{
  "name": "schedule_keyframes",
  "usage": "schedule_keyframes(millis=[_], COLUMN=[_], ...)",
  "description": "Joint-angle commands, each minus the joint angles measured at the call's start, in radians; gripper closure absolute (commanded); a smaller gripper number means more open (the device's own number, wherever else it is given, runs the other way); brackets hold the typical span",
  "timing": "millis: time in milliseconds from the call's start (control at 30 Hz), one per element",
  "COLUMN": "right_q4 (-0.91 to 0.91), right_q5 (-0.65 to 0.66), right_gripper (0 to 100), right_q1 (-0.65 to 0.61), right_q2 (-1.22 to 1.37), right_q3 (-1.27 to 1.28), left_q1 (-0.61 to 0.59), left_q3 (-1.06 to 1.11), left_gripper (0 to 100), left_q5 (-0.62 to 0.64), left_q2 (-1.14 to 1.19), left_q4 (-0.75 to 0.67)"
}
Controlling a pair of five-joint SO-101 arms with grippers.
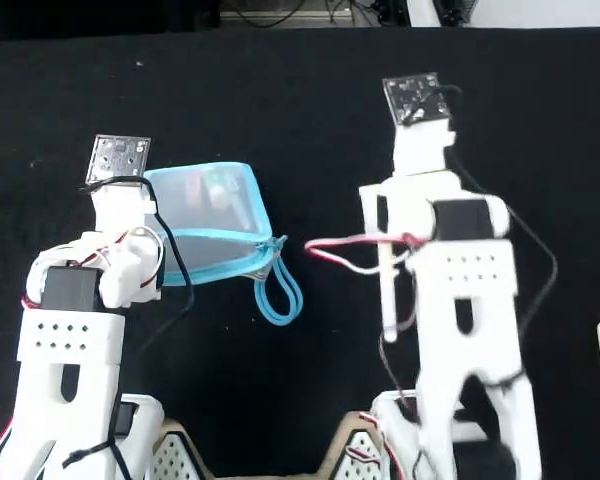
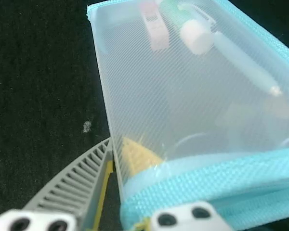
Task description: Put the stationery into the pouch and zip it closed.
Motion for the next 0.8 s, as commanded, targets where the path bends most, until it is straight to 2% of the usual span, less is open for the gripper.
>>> schedule_keyframes(millis=[0,267,500,767], right_q4=[0.006,-0.025,-0.061,-0.124], right_q5=[-0.003,-0.003,-0.003,-0.005], right_gripper=[98.7,98.7,98.7,98.7], right_q1=[-0.077,-0.307,-0.399,-0.608], right_q2=[-0.17,-0.374,-0.47,-0.53], right_q3=[-0.067,-0.13,-0.128,-0.124], left_q1=[0.005,0.005,0.005,0.005], left_q3=[-0.005,-0.005,-0.004,-0.004], left_gripper=[97,97,97,97], left_q5=[-0.003,-0.003,-0.003,-0.003], left_q2=[0.006,0.006,0.006,0.006], left_q4=[0.02,0.02,0.02,0.02])
